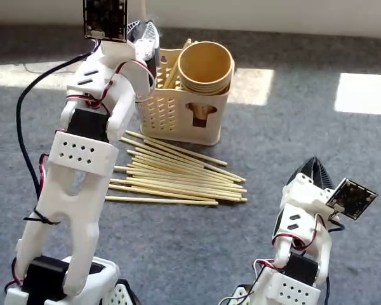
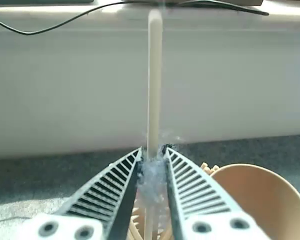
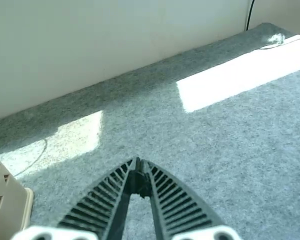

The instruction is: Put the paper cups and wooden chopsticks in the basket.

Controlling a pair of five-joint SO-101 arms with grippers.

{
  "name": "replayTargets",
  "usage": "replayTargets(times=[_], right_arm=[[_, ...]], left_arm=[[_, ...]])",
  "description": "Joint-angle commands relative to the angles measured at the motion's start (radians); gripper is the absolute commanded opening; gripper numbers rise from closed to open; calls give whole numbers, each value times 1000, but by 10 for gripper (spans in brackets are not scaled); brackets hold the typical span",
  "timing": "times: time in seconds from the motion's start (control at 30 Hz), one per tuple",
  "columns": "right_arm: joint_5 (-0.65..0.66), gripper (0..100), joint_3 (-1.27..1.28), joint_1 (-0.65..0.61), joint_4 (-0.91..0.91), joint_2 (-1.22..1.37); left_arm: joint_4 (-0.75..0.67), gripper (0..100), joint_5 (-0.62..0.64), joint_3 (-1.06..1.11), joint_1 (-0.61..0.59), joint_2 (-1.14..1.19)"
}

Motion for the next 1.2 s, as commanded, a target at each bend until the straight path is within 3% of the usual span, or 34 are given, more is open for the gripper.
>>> replayTargets(times=[0.0, 0.33, 0.5, 0.7, 0.8, 0.93, 1.17], right_arm=[[11, 6, 85, -10, -27, -7], [11, 6, 85, -10, -27, -7], [11, 6, 85, -10, -27, -7], [11, 6, 85, -10, -27, -7], [11, 6, 85, -10, -27, -7], [11, 6, 87, -10, -27, -7], [12, 6, 99, -10, -27, -7]], left_arm=[[114, 98, 11, -96, -12, -38], [491, 95, 3, -326, -19, -38], [667, 95, 3, -395, -104, -38], [801, 93, 3, -400, -226, -38], [859, 35, 0, -397, -263, -38], [931, 6, -84, -392, -274, -38], [1053, 5, -84, -369, -341, -39]])
